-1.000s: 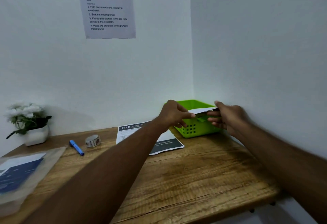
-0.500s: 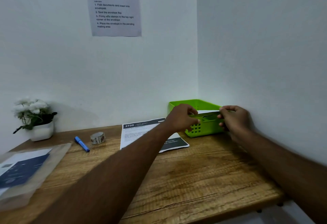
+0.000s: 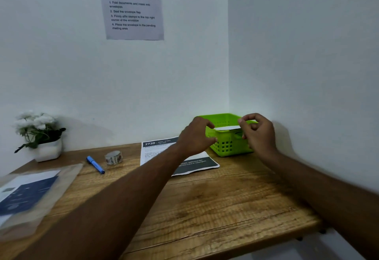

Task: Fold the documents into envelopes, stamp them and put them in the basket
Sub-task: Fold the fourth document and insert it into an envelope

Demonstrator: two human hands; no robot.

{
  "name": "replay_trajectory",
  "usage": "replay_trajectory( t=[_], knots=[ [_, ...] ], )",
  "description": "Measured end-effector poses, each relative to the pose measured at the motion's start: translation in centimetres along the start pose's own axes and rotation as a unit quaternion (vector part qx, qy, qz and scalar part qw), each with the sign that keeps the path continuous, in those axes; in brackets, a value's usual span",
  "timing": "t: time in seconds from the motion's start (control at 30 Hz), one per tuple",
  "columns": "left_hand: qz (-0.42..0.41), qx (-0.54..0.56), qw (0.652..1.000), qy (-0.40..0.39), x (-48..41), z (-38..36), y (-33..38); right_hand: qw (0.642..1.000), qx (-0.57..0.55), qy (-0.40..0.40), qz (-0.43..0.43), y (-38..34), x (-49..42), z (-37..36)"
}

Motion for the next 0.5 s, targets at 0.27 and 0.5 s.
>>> replay_trajectory(
  t=[0.27, 0.5],
  knots=[
    [0.04, -0.095, 0.994, -0.028, 2.5, 2.6, -6.1, 0.981, 0.011, -0.193, 0.03, -1.9, 3.2, -9.9],
    [0.079, -0.147, 0.984, -0.07, 6.3, 3.9, -11.2, 0.948, 0.038, -0.315, 0.014, -0.8, 5.8, -16.5]
  ],
)
Point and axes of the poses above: each hand's wrist, its own x-axis away from the middle knuckle, its own z-axis out of the back of the hand, y = z × x, the point moved 7 cm from there along -x, towards the middle knuckle, and after that the axes turned 14 degrees about -x, right-handed, at the moved point
